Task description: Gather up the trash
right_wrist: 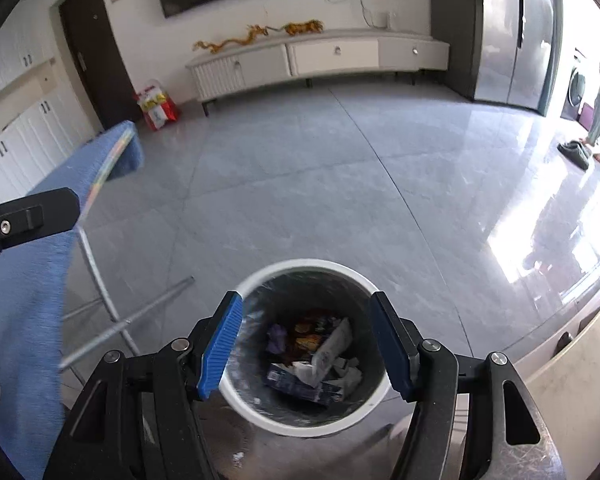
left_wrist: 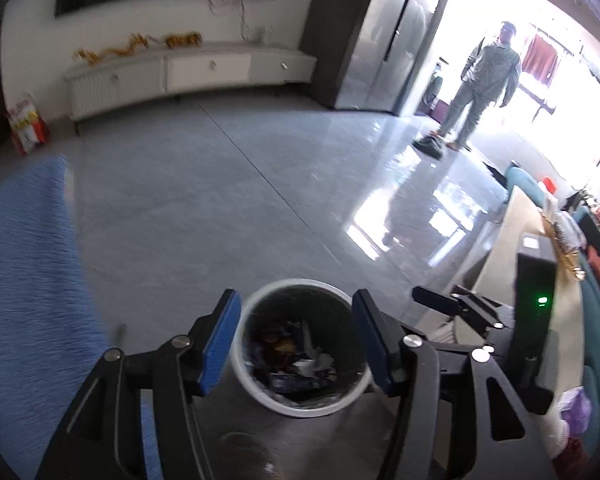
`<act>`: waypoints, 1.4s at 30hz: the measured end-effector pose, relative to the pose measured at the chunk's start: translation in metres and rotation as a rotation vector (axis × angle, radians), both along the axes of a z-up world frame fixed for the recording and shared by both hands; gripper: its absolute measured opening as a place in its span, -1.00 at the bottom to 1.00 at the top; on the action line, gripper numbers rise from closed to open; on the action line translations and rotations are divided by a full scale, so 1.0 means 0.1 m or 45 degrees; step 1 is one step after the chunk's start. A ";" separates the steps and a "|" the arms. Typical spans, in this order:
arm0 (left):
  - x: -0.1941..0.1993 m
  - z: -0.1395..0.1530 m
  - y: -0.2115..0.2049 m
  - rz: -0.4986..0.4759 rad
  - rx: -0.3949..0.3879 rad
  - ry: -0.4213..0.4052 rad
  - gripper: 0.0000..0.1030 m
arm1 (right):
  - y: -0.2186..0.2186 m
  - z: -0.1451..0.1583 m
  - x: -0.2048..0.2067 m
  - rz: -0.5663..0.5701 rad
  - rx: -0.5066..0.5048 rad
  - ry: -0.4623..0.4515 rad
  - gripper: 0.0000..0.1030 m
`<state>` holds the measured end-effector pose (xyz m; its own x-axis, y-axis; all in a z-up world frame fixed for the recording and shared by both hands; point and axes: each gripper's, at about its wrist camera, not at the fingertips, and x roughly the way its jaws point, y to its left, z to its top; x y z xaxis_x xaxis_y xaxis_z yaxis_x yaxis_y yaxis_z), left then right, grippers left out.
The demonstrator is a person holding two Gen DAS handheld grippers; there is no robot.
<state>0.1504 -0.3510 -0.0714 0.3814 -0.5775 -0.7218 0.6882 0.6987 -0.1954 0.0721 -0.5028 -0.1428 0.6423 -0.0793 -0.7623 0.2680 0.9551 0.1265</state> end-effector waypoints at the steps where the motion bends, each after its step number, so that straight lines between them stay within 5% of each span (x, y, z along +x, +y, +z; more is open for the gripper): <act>1: -0.04 0.04 0.06 0.015 0.002 -0.023 0.12 | 0.08 0.07 -0.02 0.013 -0.006 -0.016 0.26; 16: -0.63 0.55 2.06 0.421 -0.008 -0.286 0.36 | 1.75 1.10 -0.22 0.340 -0.130 -0.236 0.50; 28: -1.08 0.18 3.46 0.783 0.088 -0.340 0.51 | 3.10 0.97 -0.29 0.578 -0.160 -0.232 0.84; 42: -1.40 0.10 3.97 0.995 0.120 -0.387 0.62 | 3.70 1.01 -0.46 0.569 -0.434 -0.342 0.95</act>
